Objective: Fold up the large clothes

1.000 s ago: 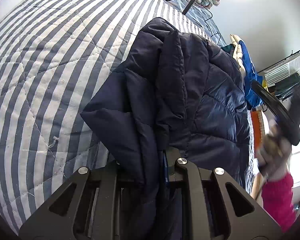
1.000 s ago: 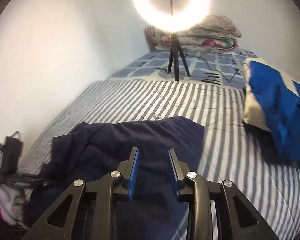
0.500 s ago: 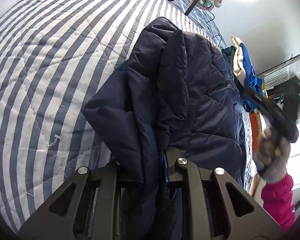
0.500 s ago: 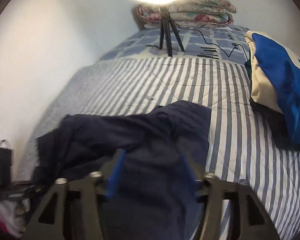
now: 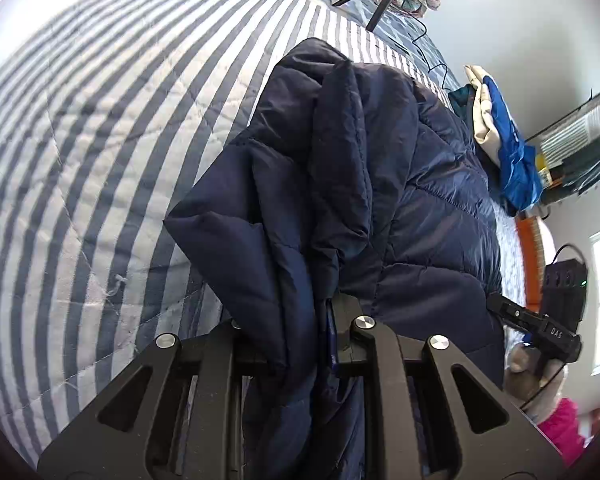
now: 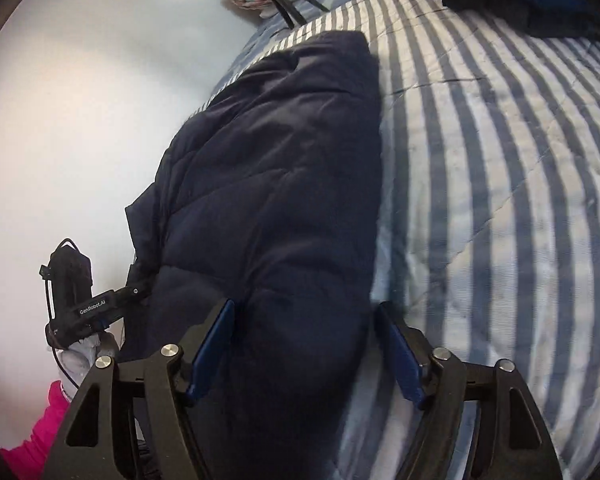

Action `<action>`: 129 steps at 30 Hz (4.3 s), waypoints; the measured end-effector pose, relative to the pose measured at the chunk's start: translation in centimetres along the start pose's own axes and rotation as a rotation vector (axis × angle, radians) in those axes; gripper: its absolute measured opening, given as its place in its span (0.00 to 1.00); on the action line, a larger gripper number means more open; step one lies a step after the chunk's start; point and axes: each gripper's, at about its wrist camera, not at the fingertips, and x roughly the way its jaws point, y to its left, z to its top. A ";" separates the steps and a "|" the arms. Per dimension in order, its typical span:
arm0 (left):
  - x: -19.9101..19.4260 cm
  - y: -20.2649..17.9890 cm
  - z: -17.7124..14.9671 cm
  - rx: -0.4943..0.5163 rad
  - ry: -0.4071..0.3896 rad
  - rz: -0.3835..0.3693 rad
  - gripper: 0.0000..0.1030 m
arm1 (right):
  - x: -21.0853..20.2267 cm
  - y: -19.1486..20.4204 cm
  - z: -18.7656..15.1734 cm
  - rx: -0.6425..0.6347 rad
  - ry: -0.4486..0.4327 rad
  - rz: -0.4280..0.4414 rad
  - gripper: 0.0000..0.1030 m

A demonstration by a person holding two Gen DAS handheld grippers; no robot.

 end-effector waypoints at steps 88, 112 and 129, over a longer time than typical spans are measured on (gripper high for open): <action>21.3 -39.4 26.7 0.349 -0.283 -0.035 0.61 | -17.5 -15.7 35.7 -0.250 -0.378 -0.979 0.43; -8.5 -35.0 9.9 0.499 -0.491 -0.082 0.57 | -26.9 5.3 16.4 -0.277 -0.609 -0.864 0.42; -27.1 -30.7 -9.8 0.593 -0.612 -0.101 0.57 | -32.9 19.6 -6.0 -0.335 -0.697 -0.812 0.47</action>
